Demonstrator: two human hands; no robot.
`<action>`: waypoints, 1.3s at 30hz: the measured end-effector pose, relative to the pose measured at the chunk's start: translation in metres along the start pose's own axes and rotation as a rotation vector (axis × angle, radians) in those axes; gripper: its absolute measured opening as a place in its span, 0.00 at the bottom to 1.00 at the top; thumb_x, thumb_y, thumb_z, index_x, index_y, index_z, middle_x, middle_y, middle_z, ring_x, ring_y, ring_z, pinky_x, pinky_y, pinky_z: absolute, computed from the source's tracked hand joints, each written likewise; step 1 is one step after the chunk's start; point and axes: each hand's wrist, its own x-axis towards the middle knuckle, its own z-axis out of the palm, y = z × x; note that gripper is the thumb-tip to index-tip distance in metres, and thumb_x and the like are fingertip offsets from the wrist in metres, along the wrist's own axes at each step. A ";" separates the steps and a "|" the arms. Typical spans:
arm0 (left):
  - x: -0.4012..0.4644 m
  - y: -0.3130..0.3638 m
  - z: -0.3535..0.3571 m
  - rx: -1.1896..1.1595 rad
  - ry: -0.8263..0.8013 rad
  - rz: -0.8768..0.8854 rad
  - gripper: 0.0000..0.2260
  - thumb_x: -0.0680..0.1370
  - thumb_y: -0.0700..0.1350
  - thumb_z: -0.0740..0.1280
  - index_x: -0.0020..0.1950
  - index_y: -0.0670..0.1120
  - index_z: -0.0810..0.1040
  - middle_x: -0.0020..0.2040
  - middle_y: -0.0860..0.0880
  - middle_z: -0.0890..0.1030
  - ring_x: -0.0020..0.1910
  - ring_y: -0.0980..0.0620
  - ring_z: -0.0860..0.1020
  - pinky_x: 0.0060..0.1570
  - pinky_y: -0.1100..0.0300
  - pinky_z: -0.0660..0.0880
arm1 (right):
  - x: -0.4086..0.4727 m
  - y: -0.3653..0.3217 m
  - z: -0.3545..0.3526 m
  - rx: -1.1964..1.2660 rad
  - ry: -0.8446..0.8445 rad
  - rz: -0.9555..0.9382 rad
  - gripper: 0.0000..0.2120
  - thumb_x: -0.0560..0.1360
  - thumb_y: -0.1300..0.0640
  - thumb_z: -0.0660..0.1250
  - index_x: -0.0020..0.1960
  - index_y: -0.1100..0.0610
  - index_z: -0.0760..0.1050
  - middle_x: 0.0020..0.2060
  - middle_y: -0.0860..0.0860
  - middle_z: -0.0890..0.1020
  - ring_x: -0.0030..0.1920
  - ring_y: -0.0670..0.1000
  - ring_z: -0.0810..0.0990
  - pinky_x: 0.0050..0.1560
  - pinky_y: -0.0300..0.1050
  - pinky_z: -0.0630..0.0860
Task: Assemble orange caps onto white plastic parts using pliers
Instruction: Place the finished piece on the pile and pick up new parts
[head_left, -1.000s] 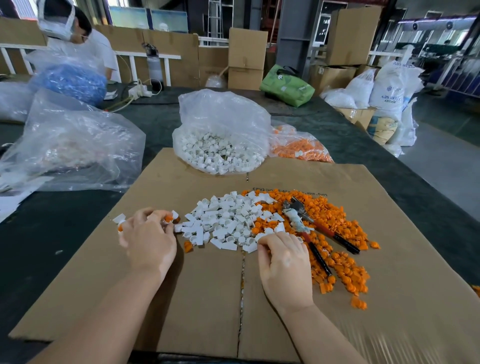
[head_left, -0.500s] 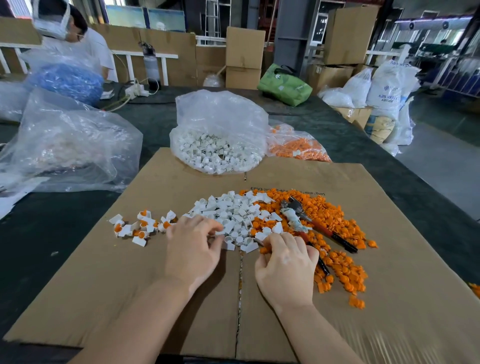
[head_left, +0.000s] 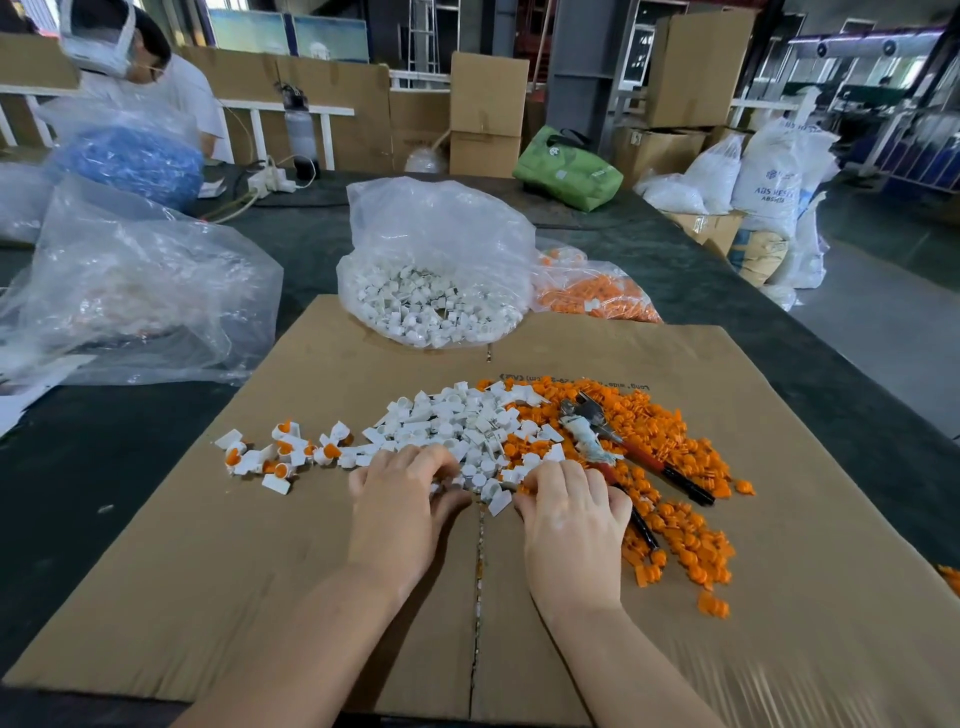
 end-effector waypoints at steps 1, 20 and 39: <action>-0.001 0.001 0.000 -0.016 0.013 -0.002 0.06 0.74 0.54 0.70 0.45 0.56 0.73 0.43 0.60 0.76 0.48 0.56 0.69 0.49 0.60 0.54 | 0.000 0.000 -0.001 0.020 0.013 -0.008 0.11 0.65 0.58 0.78 0.39 0.57 0.76 0.33 0.50 0.77 0.35 0.54 0.76 0.43 0.54 0.74; -0.007 0.024 -0.003 -0.644 -0.145 -0.171 0.10 0.73 0.42 0.72 0.45 0.56 0.74 0.40 0.54 0.79 0.39 0.65 0.76 0.40 0.75 0.70 | 0.003 0.002 -0.007 0.411 -0.012 -0.043 0.08 0.68 0.67 0.74 0.46 0.61 0.81 0.38 0.52 0.83 0.40 0.54 0.81 0.44 0.35 0.70; -0.007 0.017 -0.003 -0.901 -0.247 -0.301 0.06 0.76 0.38 0.68 0.51 0.46 0.79 0.37 0.50 0.83 0.39 0.52 0.83 0.41 0.67 0.77 | 0.003 0.002 -0.009 0.444 -0.089 -0.019 0.07 0.72 0.58 0.72 0.39 0.58 0.76 0.33 0.48 0.79 0.36 0.49 0.75 0.35 0.39 0.68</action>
